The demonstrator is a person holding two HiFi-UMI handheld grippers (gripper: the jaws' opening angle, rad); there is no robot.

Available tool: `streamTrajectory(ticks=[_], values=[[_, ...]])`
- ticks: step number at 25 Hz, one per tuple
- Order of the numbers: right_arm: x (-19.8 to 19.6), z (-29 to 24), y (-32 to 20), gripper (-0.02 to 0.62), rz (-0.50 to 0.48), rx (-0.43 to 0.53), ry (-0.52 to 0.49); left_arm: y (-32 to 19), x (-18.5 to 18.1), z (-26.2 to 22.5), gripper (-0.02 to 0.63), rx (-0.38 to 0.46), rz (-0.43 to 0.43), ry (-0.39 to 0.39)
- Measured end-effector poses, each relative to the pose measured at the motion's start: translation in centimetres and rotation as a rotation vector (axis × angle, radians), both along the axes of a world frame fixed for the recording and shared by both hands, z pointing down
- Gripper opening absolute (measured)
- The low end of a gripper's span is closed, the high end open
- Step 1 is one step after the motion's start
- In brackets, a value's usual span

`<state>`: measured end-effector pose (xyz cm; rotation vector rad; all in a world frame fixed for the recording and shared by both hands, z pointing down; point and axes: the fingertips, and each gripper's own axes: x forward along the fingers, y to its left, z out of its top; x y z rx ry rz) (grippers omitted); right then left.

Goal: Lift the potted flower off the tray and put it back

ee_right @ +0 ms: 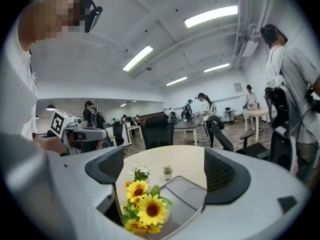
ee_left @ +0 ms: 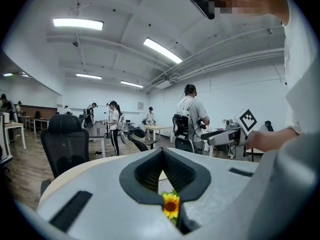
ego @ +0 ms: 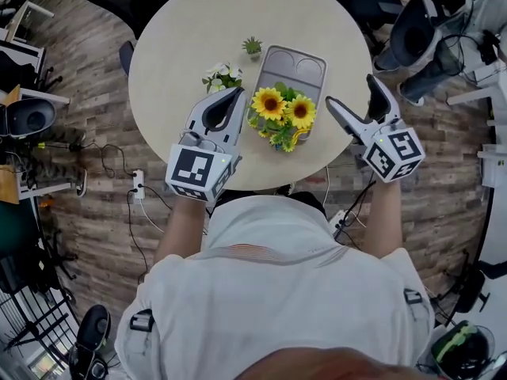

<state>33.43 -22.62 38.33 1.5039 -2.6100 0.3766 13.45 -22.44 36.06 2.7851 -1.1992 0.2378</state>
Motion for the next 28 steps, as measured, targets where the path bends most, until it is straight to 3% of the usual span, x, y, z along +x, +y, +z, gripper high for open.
streamTrajectory(ticks=[3,7,10,15,17,21,28], values=[[-1.5,2.4,0.8,0.477,-0.234,-0.082,0.059,0.5,-0.5,0.4,0.003,-0.014,-0.017,-0.009],[-2.9,10.7,1.8,0.477,-0.589,-0.239,0.381,1.0,-1.6,1.1,0.003,-0.024,-0.063,-0.027],[-1.4,17.9,1.2,0.477,-0.721,-0.357,0.613,1.3,-2.8,1.6,0.003,-0.033,-0.113,-0.042],[-1.1,24.5,-0.6,0.477,-0.859,-0.398,0.792,1.7,-4.7,2.8,0.004,-0.06,-0.206,-0.058],[-2.2,26.0,-0.9,0.477,-0.934,-0.38,0.809,1.9,-5.3,3.5,0.003,-0.073,-0.243,-0.062],[-5.7,27.5,-1.1,0.477,-1.056,-0.336,0.715,2.0,-6.2,3.7,0.004,-0.087,-0.299,-0.043],[-9.2,29.5,-1.2,0.477,-1.183,-0.326,0.645,2.2,-6.8,3.9,0.003,-0.092,-0.371,-0.06]])
